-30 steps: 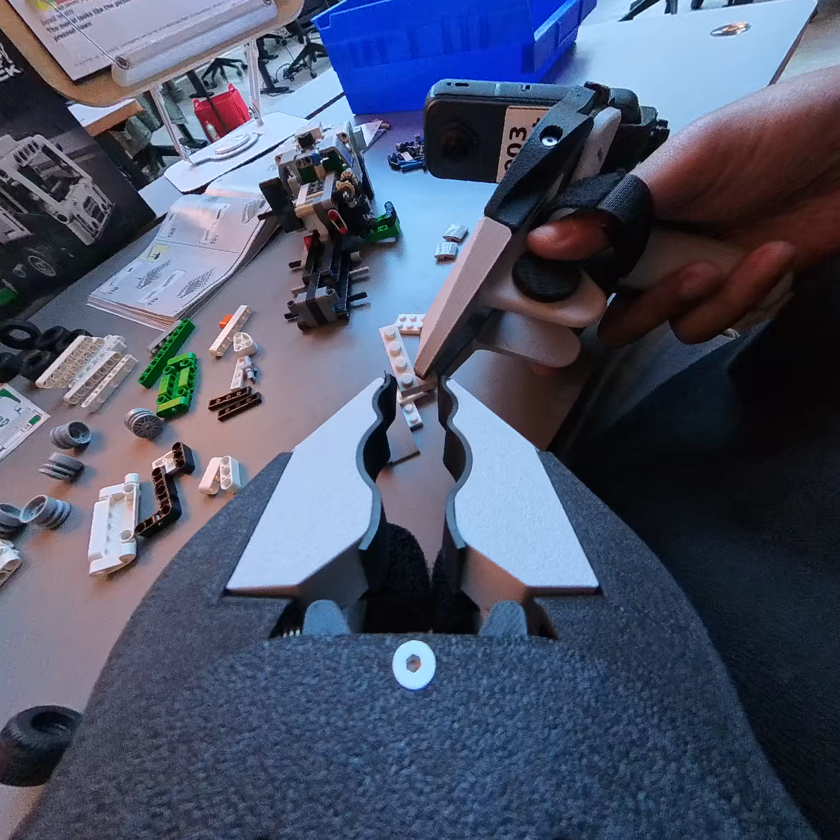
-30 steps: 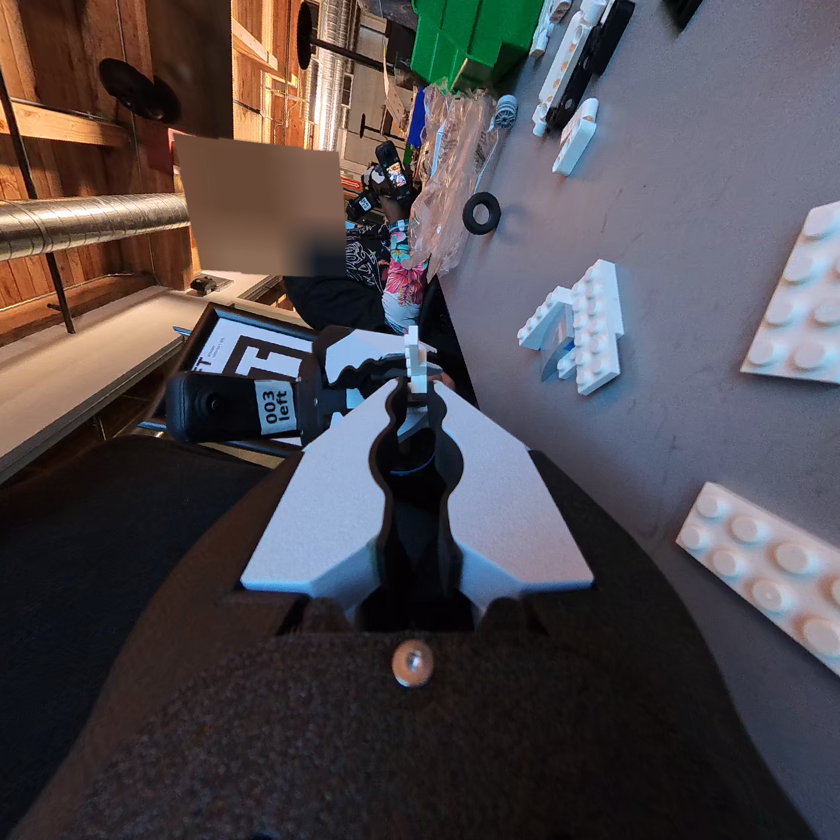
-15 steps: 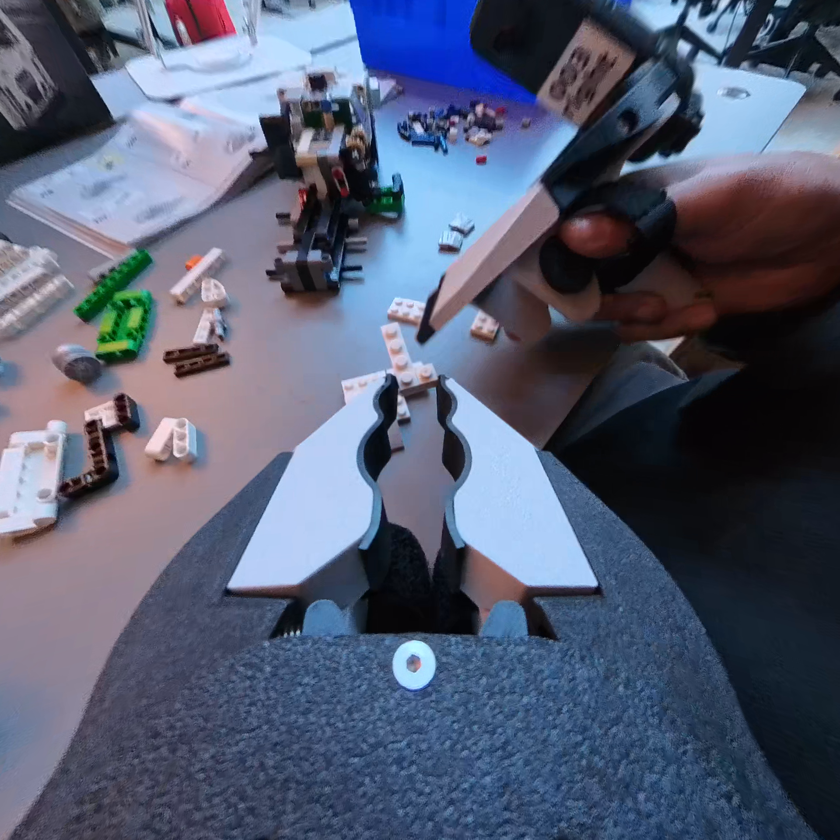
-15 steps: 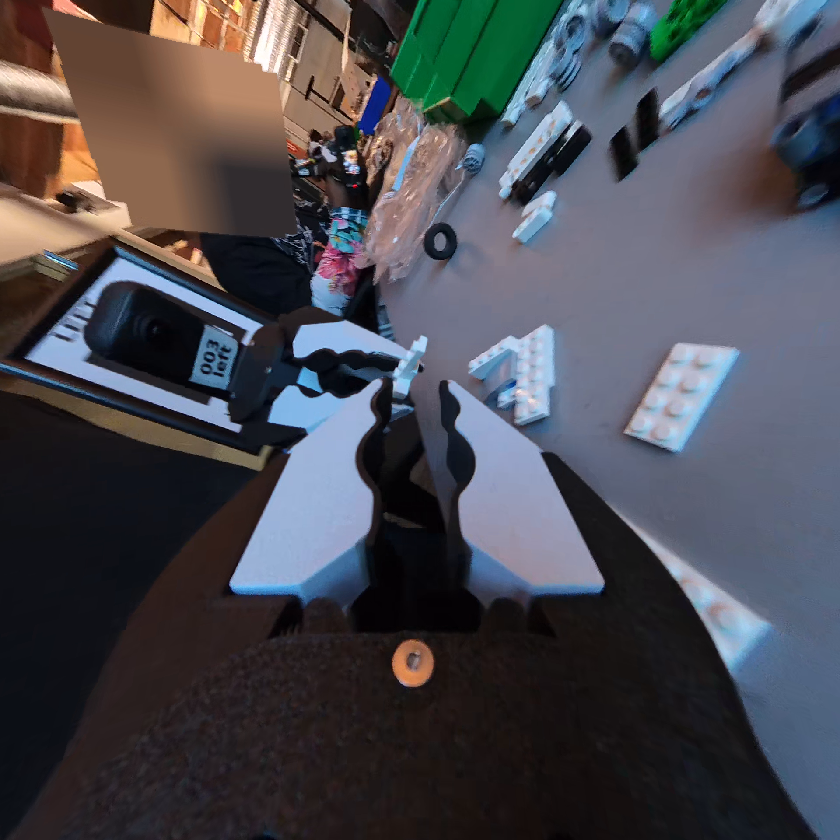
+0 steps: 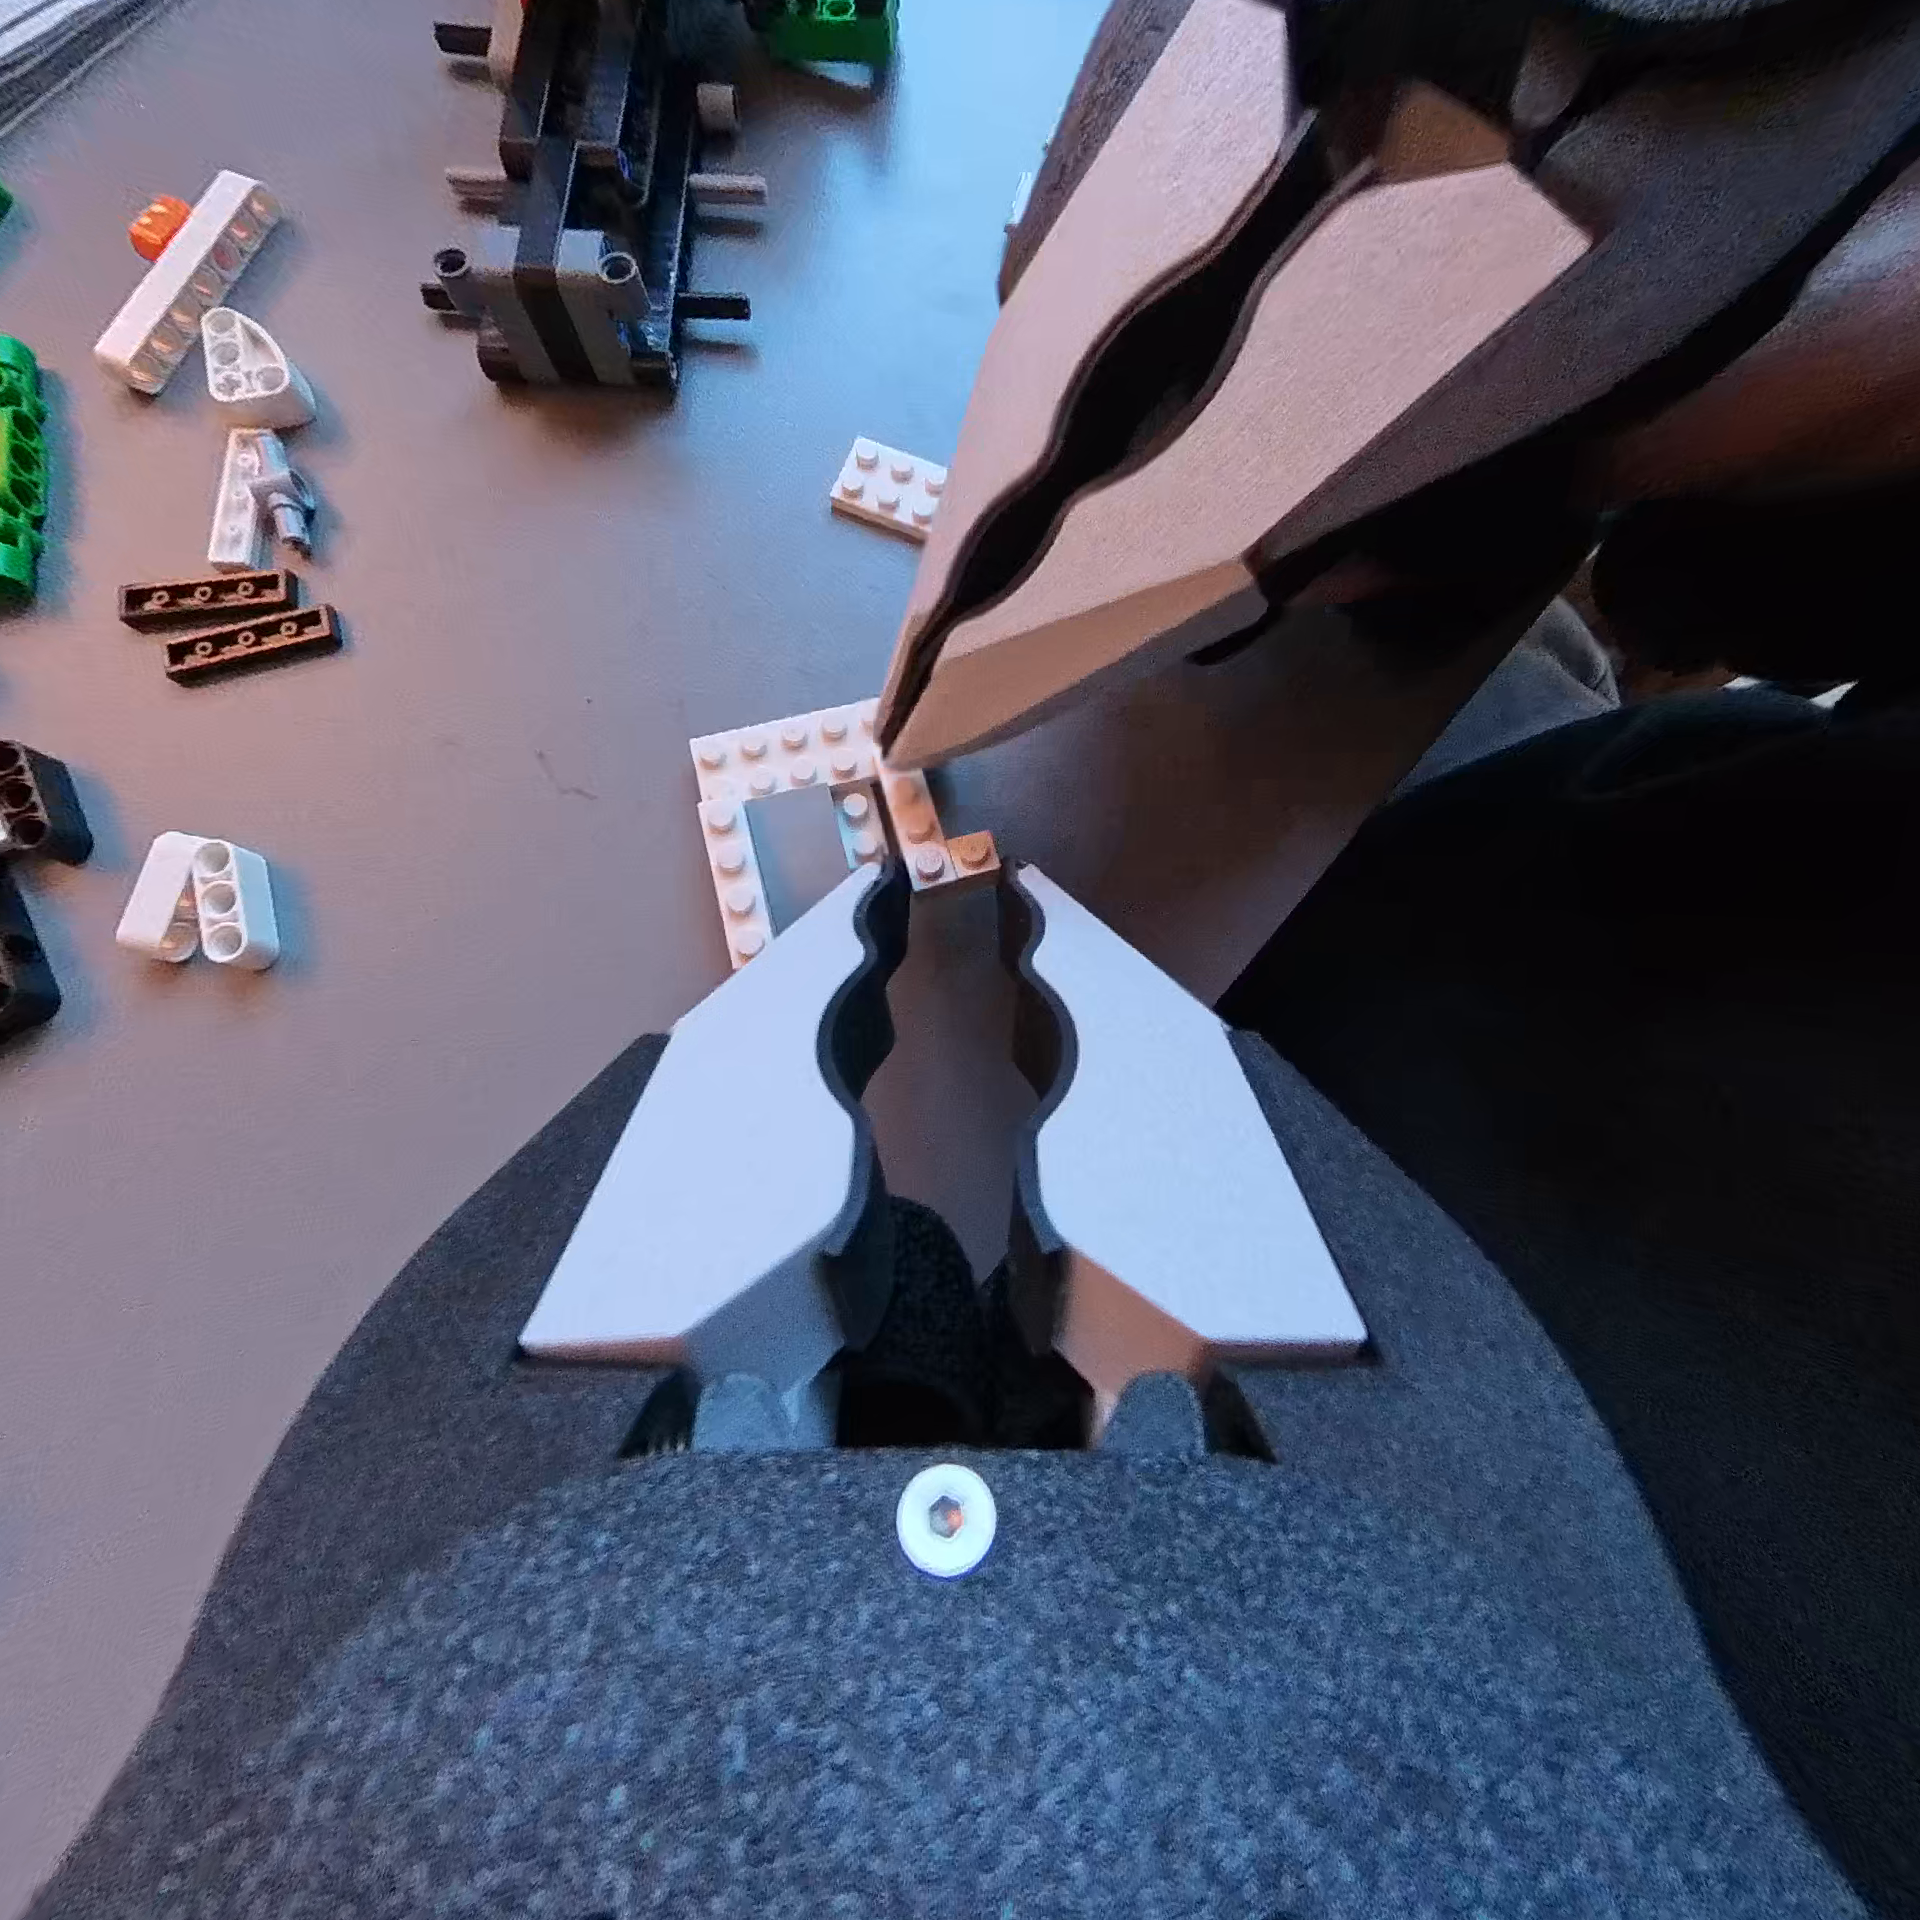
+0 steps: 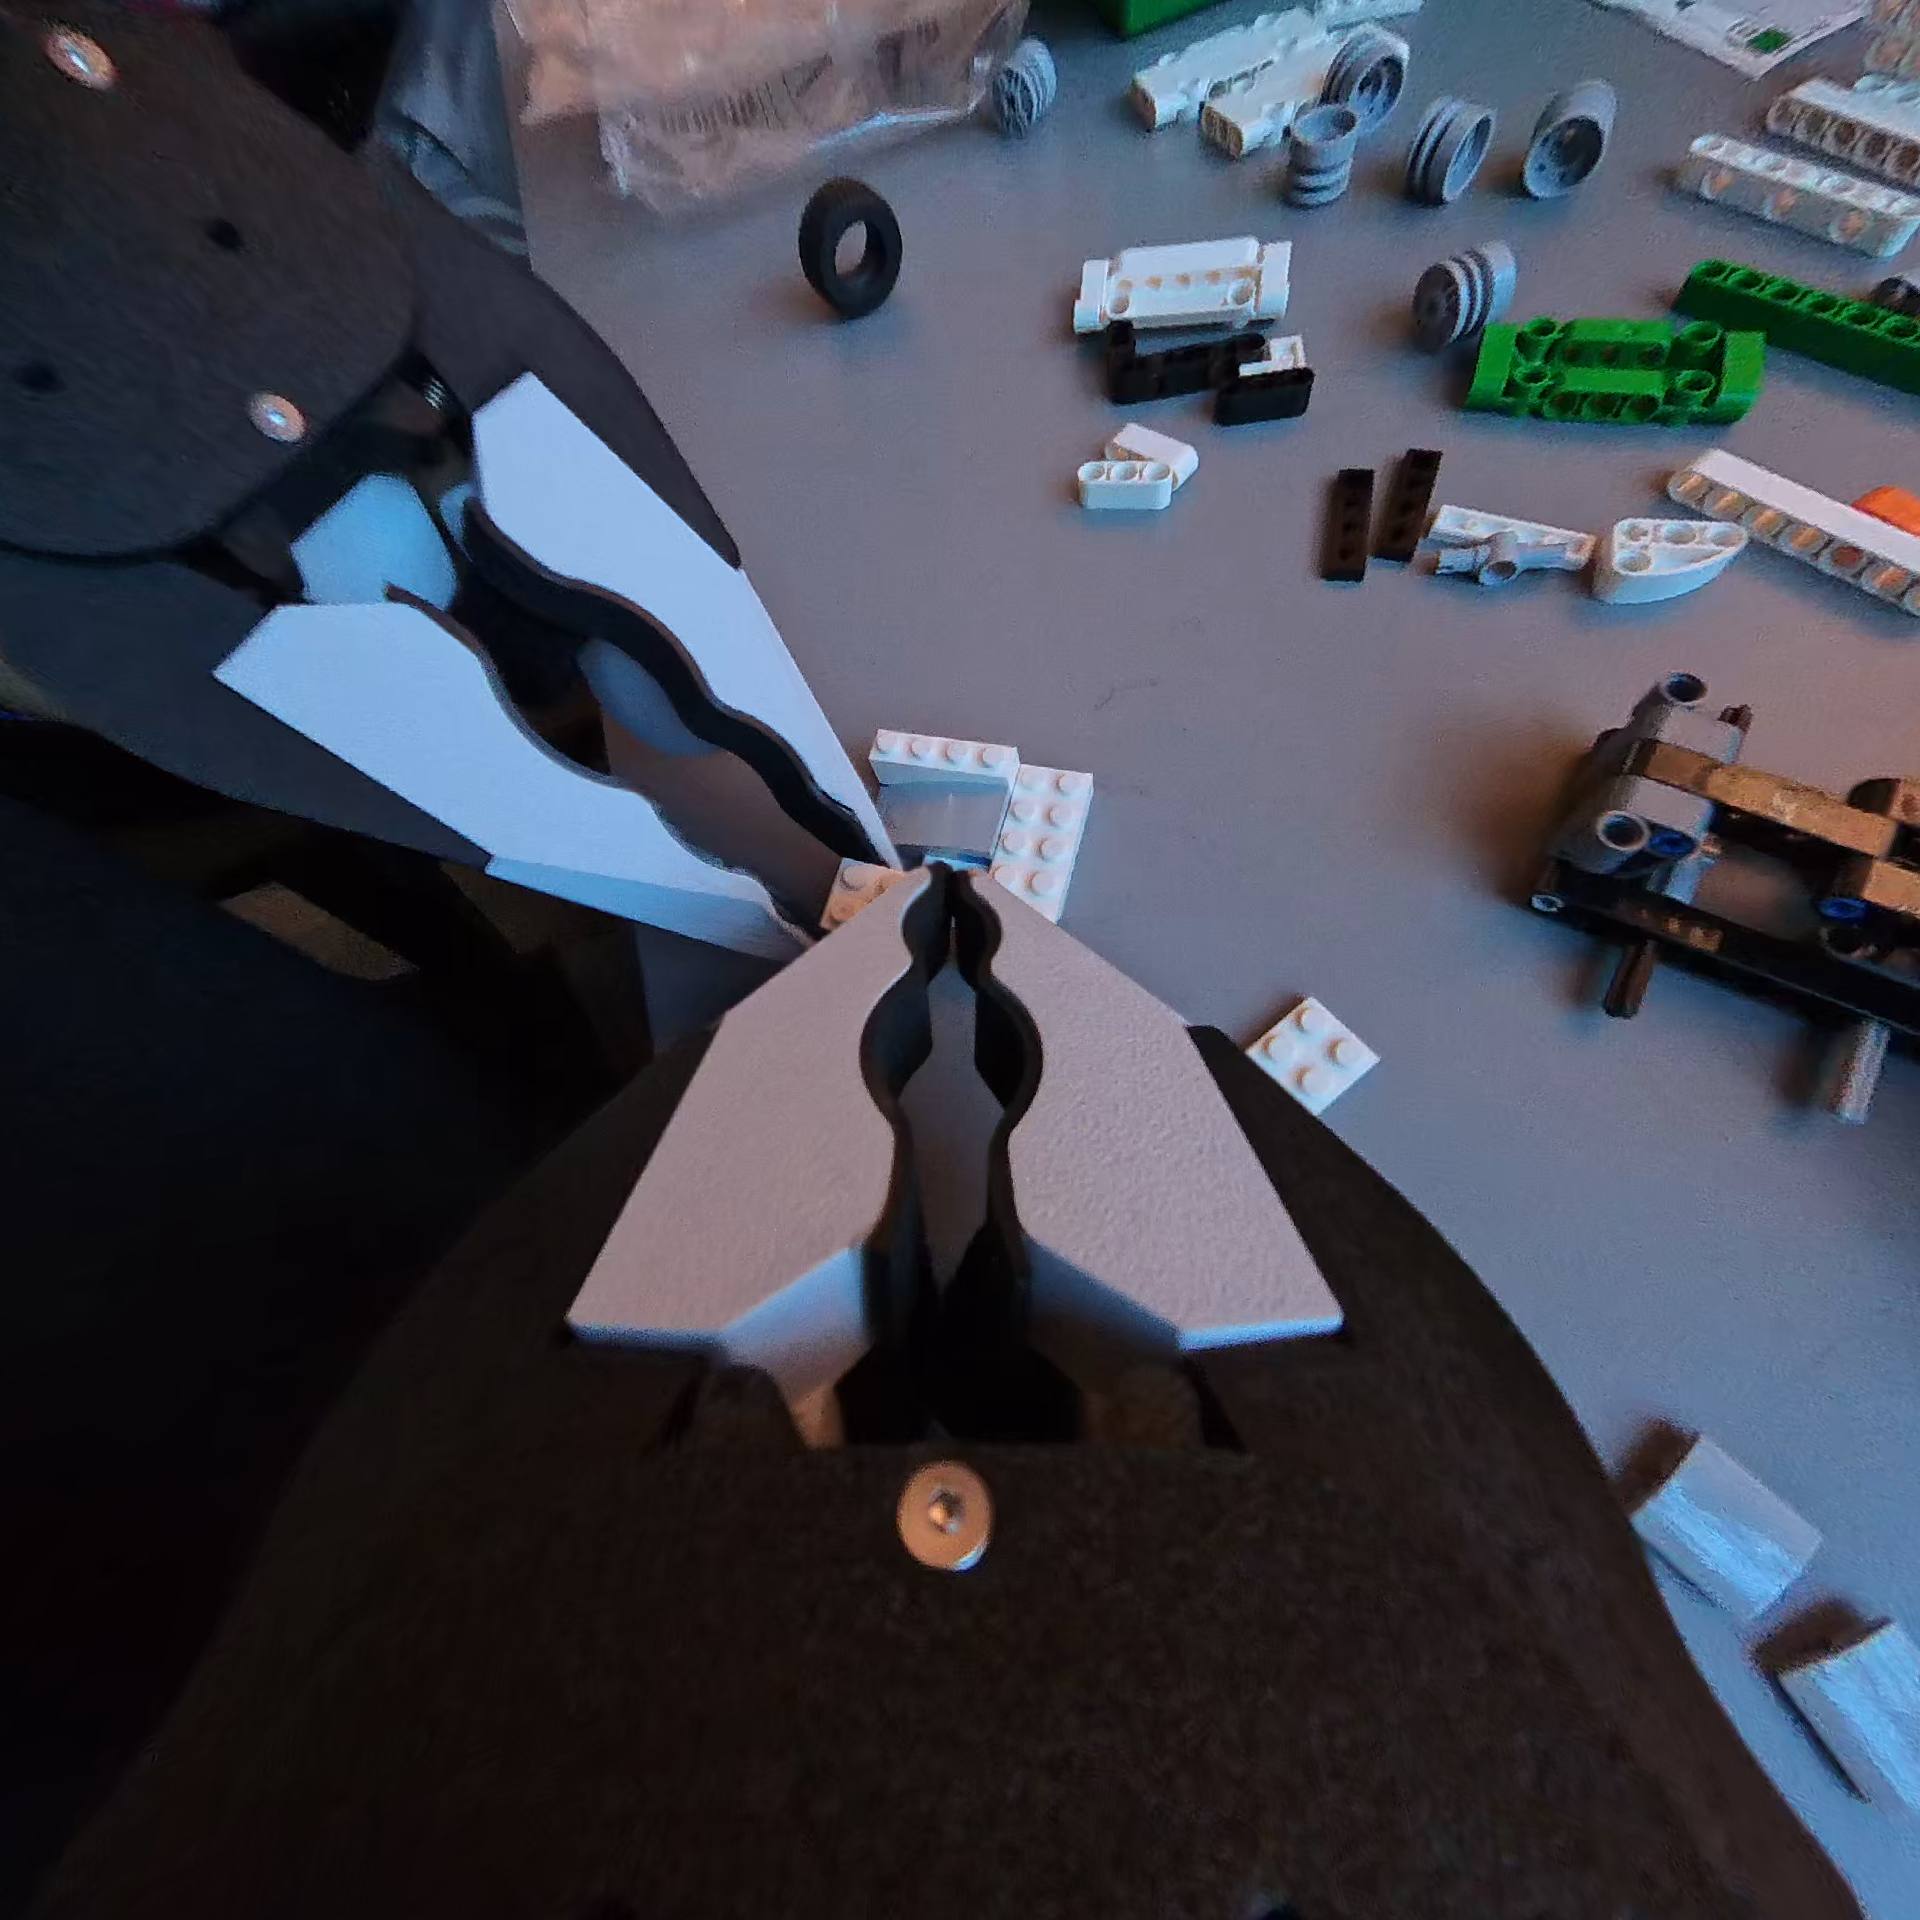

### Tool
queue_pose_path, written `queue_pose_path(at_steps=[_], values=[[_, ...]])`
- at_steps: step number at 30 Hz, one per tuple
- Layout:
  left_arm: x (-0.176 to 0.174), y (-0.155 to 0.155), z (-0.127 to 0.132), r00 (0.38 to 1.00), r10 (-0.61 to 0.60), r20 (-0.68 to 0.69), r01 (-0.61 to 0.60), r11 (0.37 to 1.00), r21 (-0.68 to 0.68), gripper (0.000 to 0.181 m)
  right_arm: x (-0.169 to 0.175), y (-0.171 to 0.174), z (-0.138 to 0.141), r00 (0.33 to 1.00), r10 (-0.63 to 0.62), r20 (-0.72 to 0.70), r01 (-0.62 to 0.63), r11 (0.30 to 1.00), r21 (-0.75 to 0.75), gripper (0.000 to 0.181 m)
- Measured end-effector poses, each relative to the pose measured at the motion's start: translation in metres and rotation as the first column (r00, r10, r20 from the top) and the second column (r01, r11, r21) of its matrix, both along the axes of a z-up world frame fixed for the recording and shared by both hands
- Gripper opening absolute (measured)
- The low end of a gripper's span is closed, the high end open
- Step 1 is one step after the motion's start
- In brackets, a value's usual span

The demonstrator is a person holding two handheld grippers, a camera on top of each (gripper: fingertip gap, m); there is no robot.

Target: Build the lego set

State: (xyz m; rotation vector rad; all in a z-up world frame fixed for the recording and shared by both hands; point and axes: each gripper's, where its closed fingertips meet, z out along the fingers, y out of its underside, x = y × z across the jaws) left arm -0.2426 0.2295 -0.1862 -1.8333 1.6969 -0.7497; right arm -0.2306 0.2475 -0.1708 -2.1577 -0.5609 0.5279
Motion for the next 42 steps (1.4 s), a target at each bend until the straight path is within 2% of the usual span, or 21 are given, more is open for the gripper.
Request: queue_pose_path(at_steps=[9,21,42], values=[[-0.005,0.005,-0.001,0.999,0.002,-0.043,-0.001,1.000,0.026,0.016,-0.007,0.003,-0.005,0.999,0.034,0.012,-0.034,0.999,-0.018,0.000],[-0.008,0.008,-0.001,1.000,0.005,-0.024,-0.005,1.000,0.014,0.016,-0.010,0.005,-0.006,0.999,0.054,0.000,-0.054,0.998,-0.039,0.000],[-0.007,0.019,-0.001,0.999,0.004,-0.037,-0.003,0.999,0.035,0.016,-0.005,0.011,-0.012,1.000,0.006,-0.003,-0.006,0.995,-0.096,0.000]])
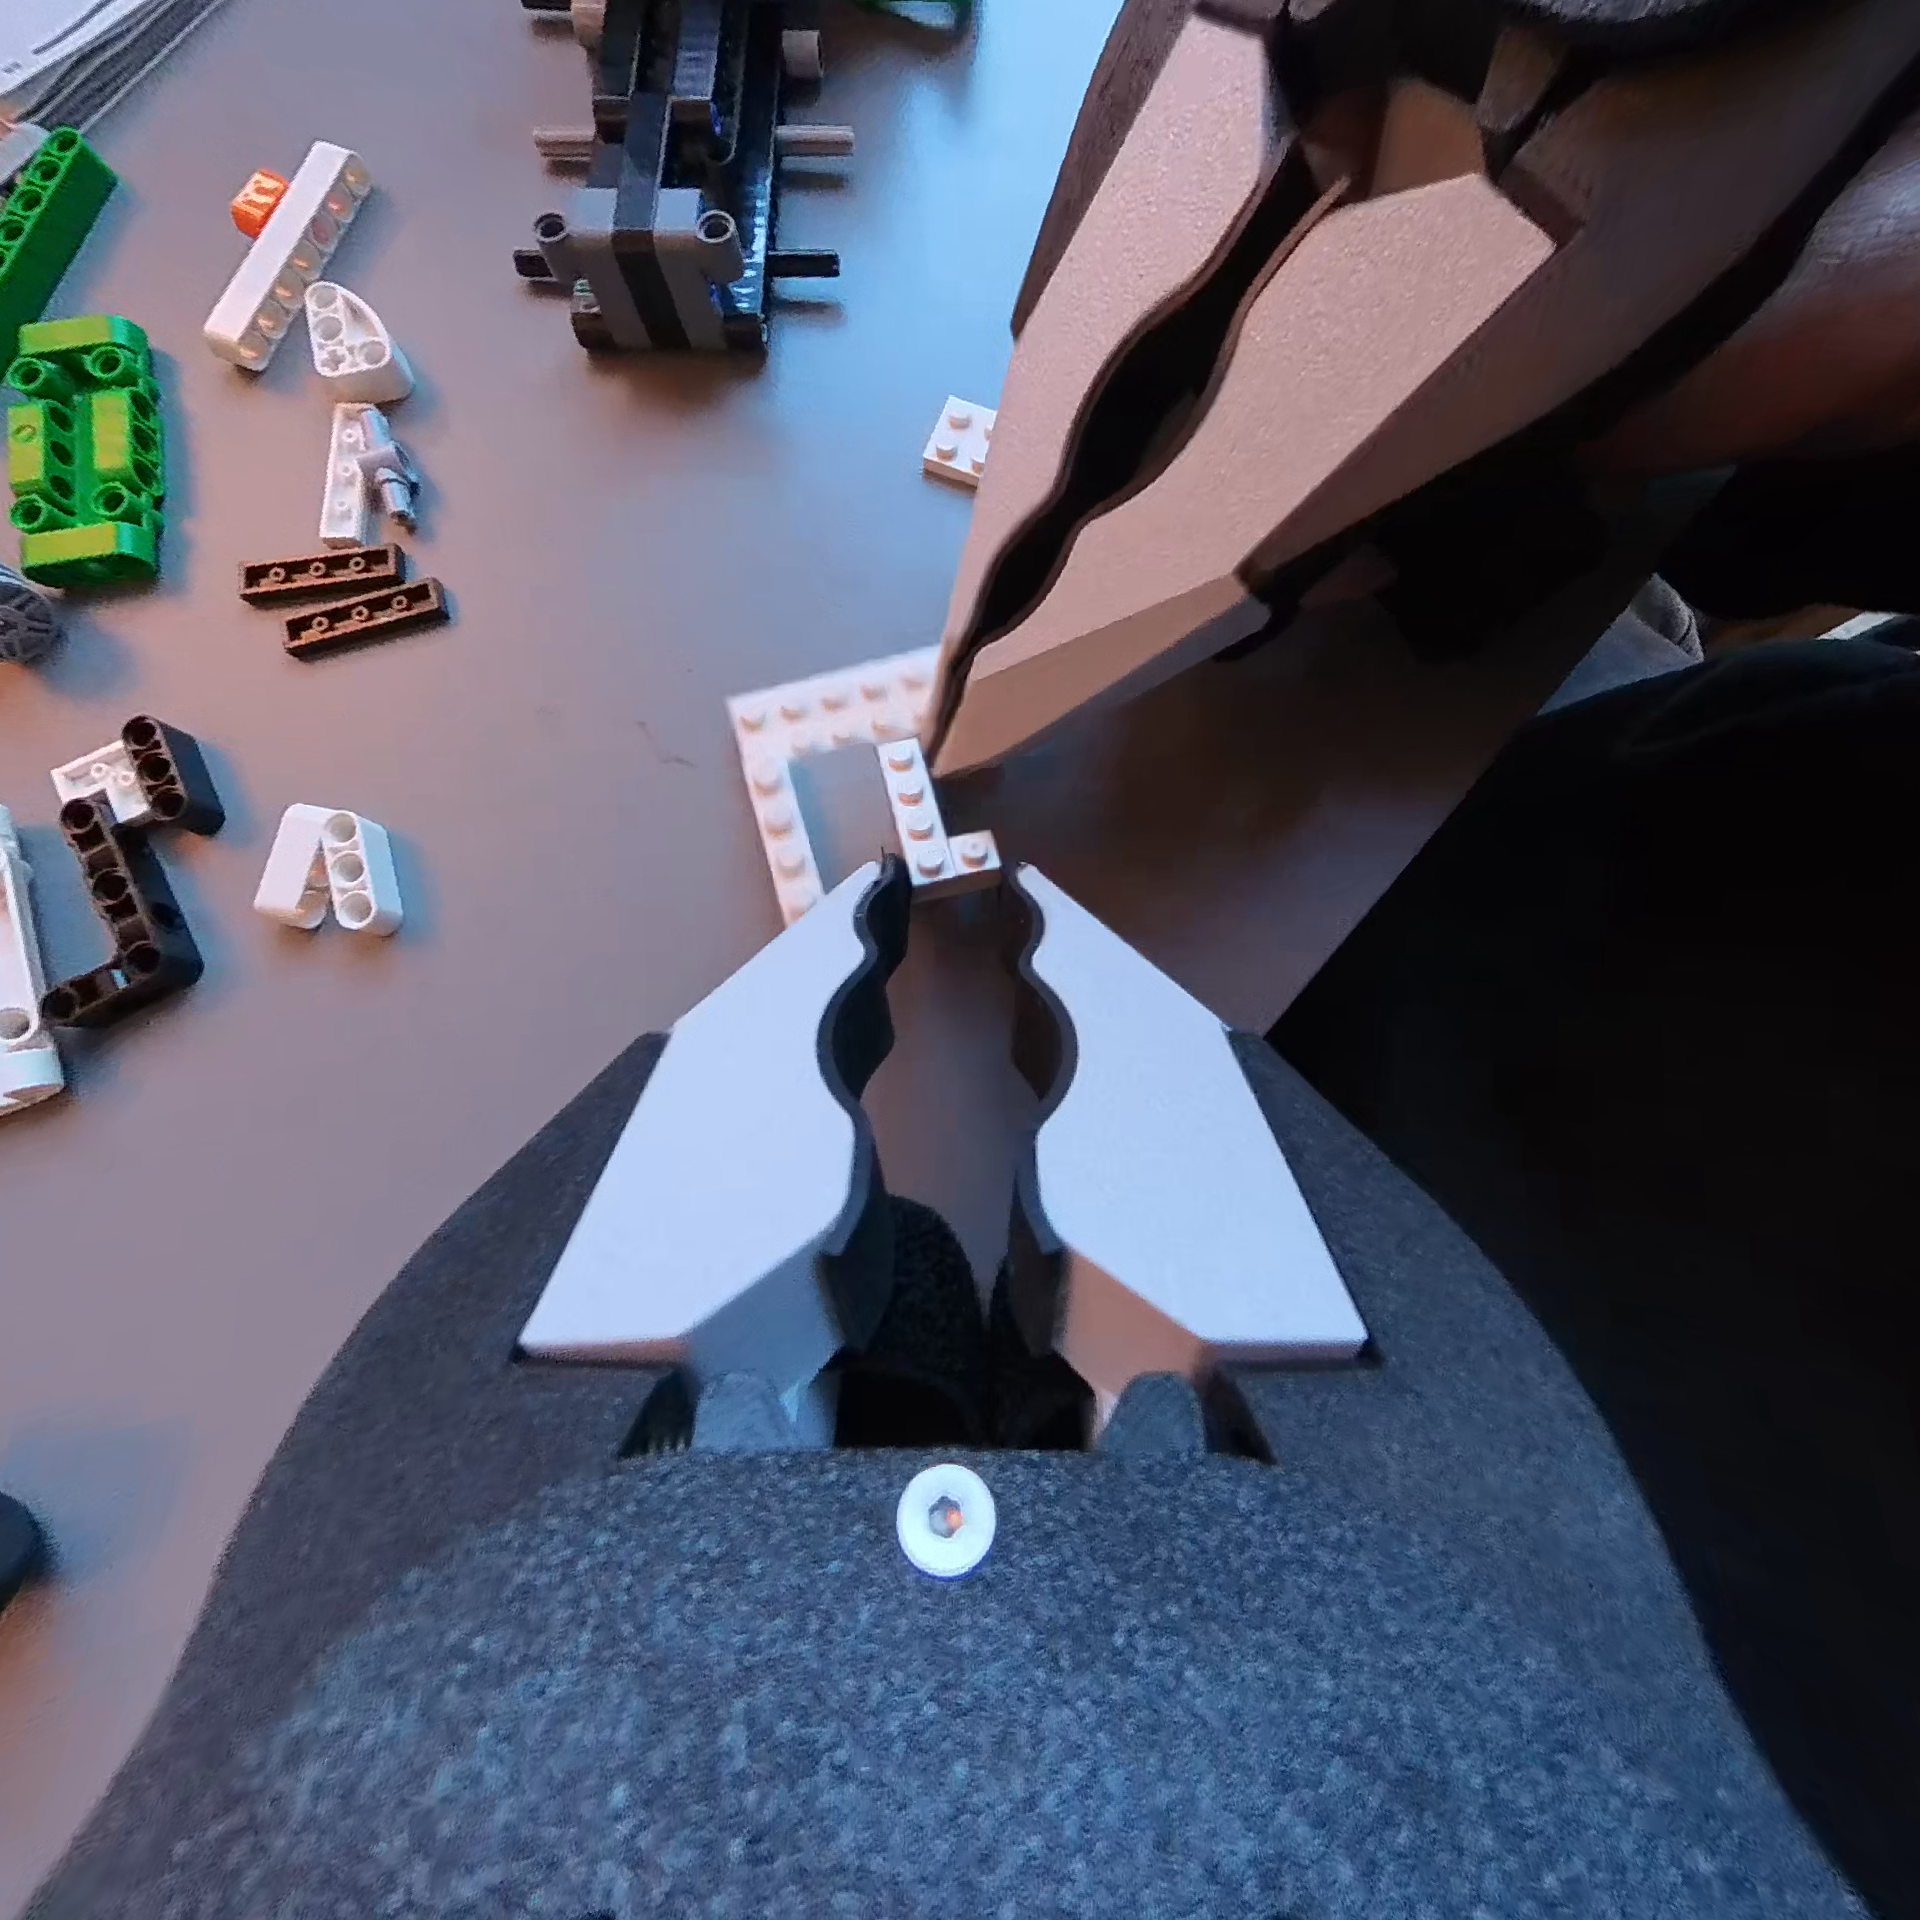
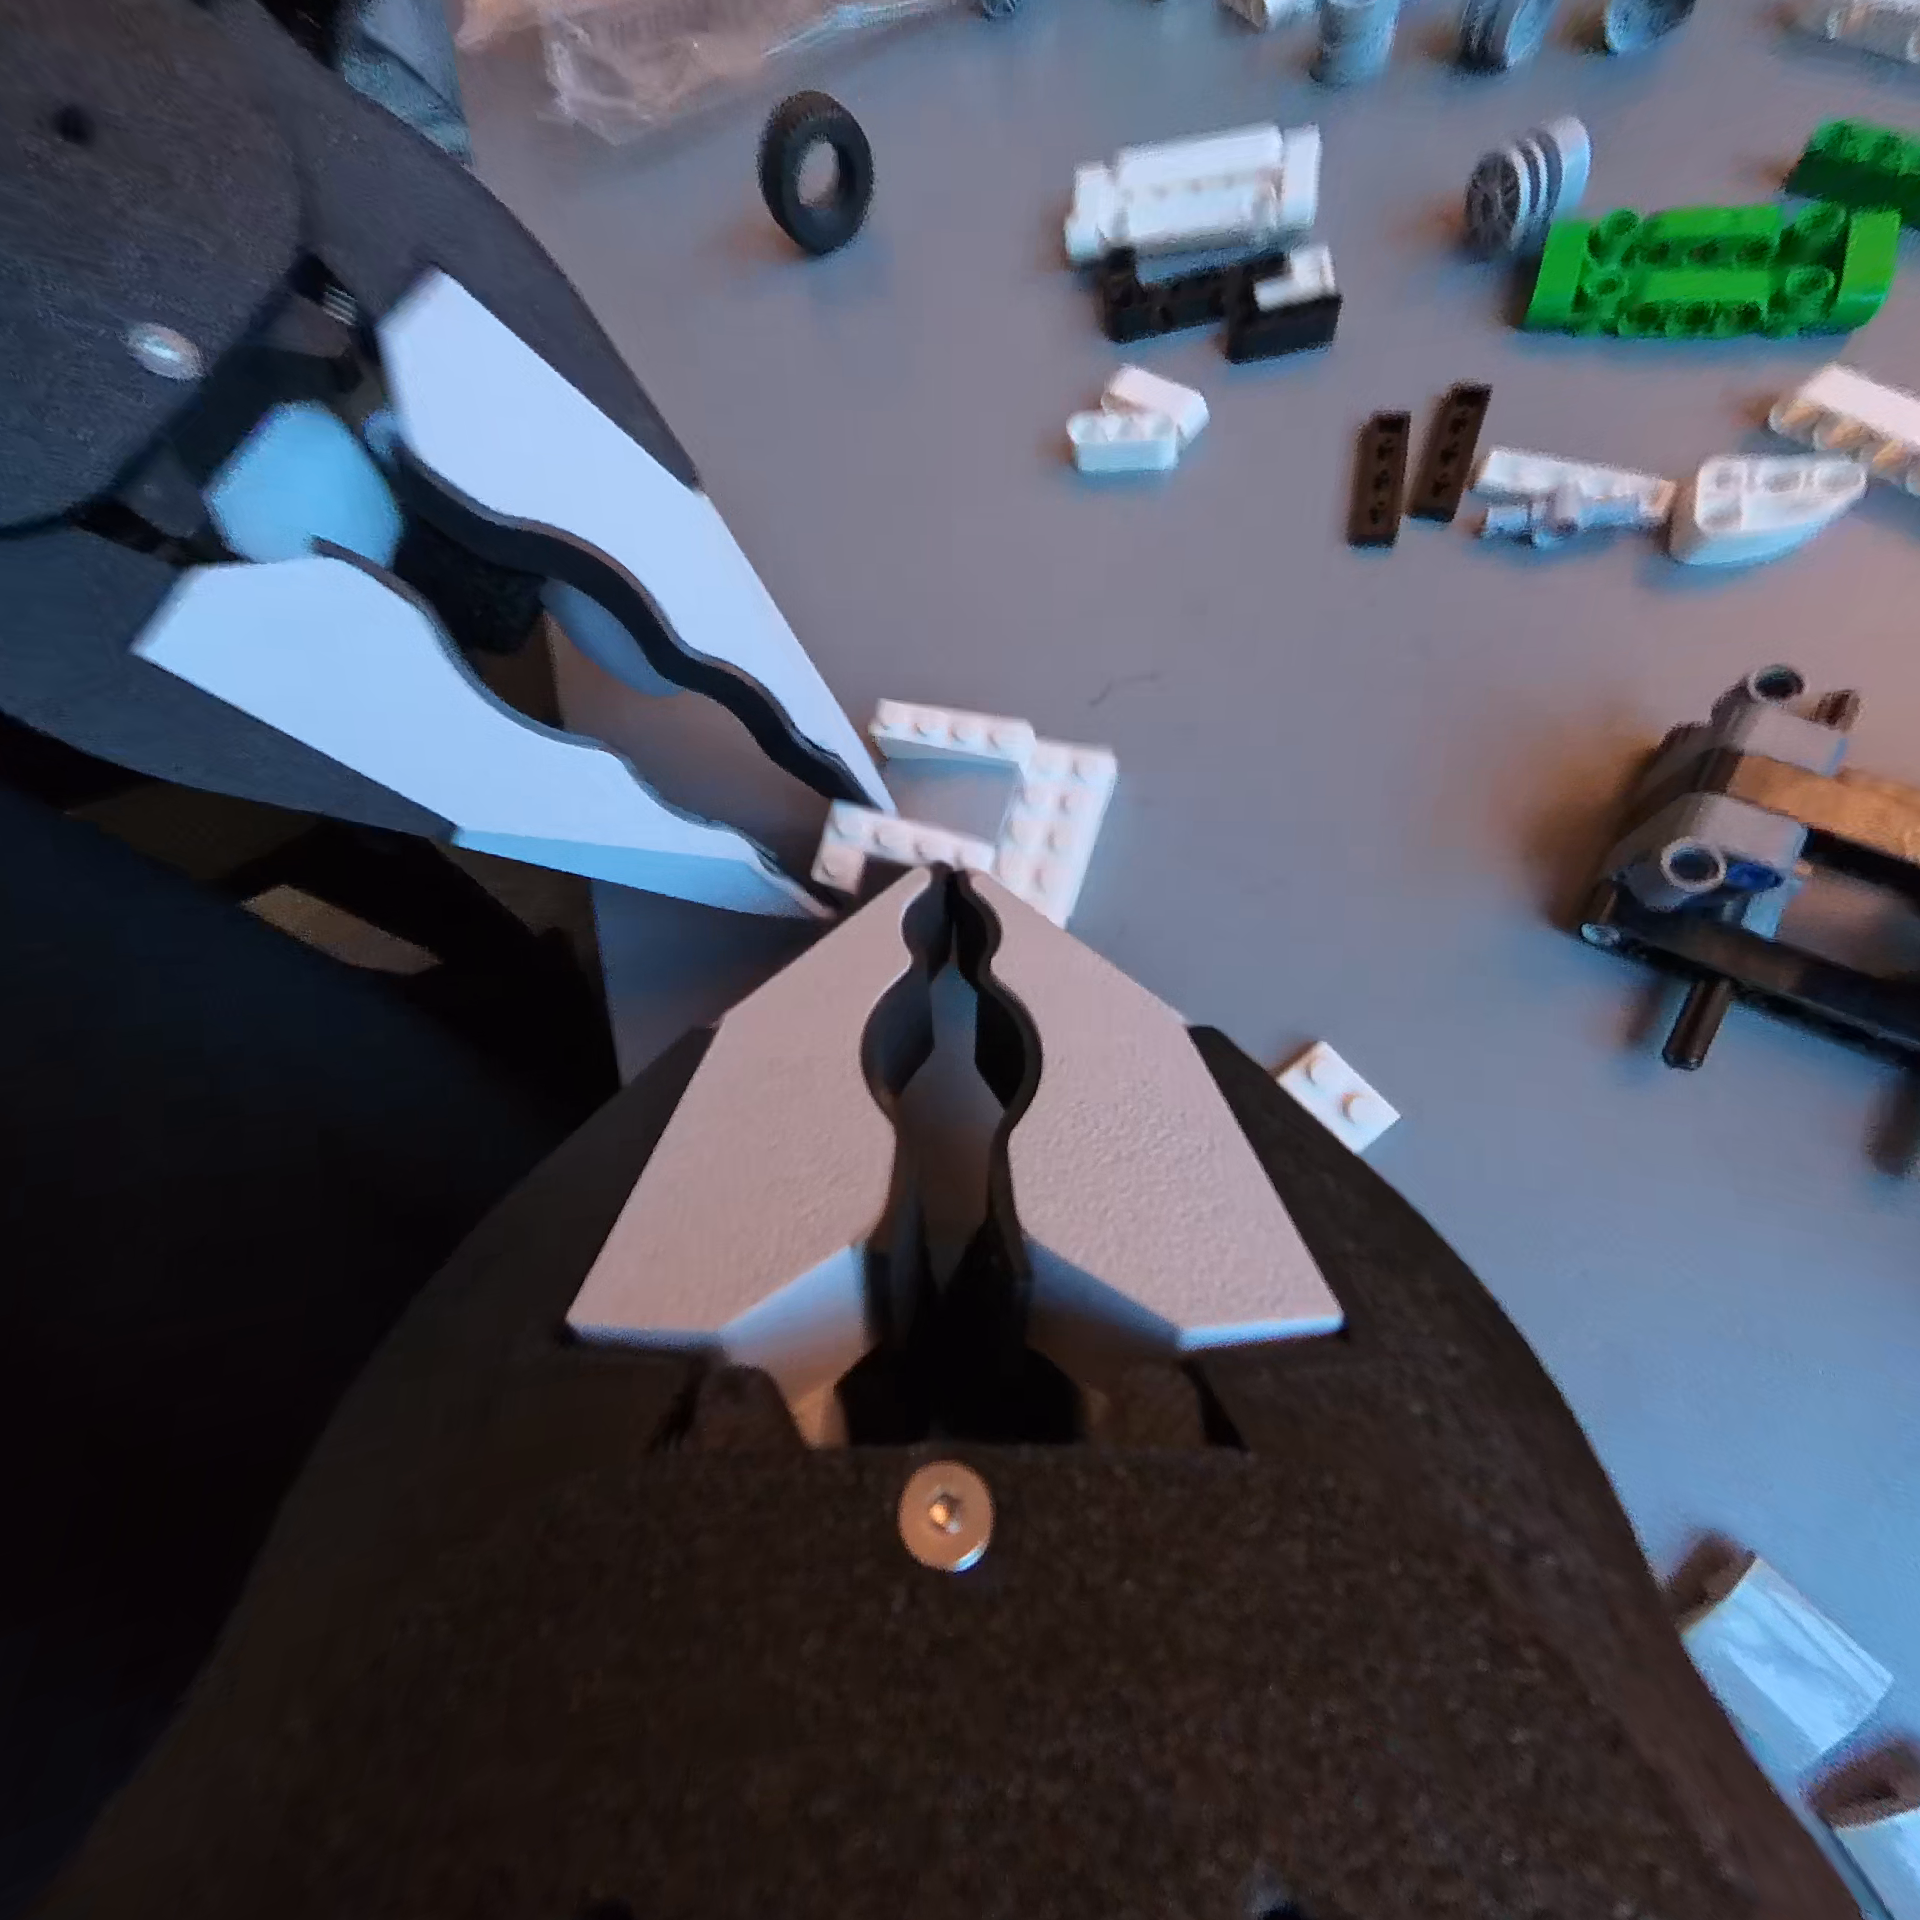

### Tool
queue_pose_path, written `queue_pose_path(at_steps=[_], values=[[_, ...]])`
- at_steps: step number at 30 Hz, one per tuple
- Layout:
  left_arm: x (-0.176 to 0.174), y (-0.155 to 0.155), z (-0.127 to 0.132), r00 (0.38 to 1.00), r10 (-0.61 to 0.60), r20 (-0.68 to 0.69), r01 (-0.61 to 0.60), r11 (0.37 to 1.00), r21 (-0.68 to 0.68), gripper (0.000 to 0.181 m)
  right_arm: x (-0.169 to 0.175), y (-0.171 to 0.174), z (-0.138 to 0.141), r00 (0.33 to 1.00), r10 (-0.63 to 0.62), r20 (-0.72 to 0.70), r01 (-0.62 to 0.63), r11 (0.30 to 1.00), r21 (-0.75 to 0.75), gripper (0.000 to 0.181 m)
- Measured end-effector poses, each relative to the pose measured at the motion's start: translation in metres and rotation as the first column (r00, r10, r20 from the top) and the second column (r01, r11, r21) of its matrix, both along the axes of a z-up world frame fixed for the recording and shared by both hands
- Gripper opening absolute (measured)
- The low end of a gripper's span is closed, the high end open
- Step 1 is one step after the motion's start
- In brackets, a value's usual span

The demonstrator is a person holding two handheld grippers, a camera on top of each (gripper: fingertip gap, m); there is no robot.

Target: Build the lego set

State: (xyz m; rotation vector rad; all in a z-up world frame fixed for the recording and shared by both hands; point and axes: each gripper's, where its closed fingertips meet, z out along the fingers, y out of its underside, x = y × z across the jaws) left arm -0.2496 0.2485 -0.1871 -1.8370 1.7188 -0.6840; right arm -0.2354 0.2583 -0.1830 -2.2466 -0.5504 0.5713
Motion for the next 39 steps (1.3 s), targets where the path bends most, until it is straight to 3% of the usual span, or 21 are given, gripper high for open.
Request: queue_pose_path(at_steps=[2,5,14,22,26,39], values=[[0.001,0.001,0.000,1.000,0.007,0.004,-0.007,1.000,-0.007,0.016,-0.001,-0.002,-0.007,1.000,0.013,0.014,-0.013,0.999,-0.044,0.000],[0.000,0.001,-0.002,1.000,0.006,0.002,-0.006,1.000,0.000,0.016,0.003,0.003,0.000,0.998,-0.001,0.063,-0.002,0.999,0.041,0.000],[0.009,0.003,0.004,0.998,-0.056,-0.011,0.056,0.998,0.029,0.015,0.017,0.008,0.023,0.997,-0.024,-0.070,0.028,0.998,0.058,0.000],[0.016,0.011,-0.003,0.976,-0.175,-0.131,0.187,0.979,0.084,0.015,0.013,0.012,0.024,0.997,-0.030,0.077,0.010,0.968,0.250,0.000],[0.020,0.011,-0.004,0.970,-0.204,-0.132,0.216,0.973,0.086,0.015,0.013,0.012,0.010,0.990,-0.029,0.135,0.004,0.982,0.188,0.000],[0.024,0.019,-0.004,0.938,-0.286,-0.198,0.304,0.950,0.070,0.015,0.020,0.019,0.009,0.994,-0.077,0.083,0.064,0.988,0.143,0.000]])
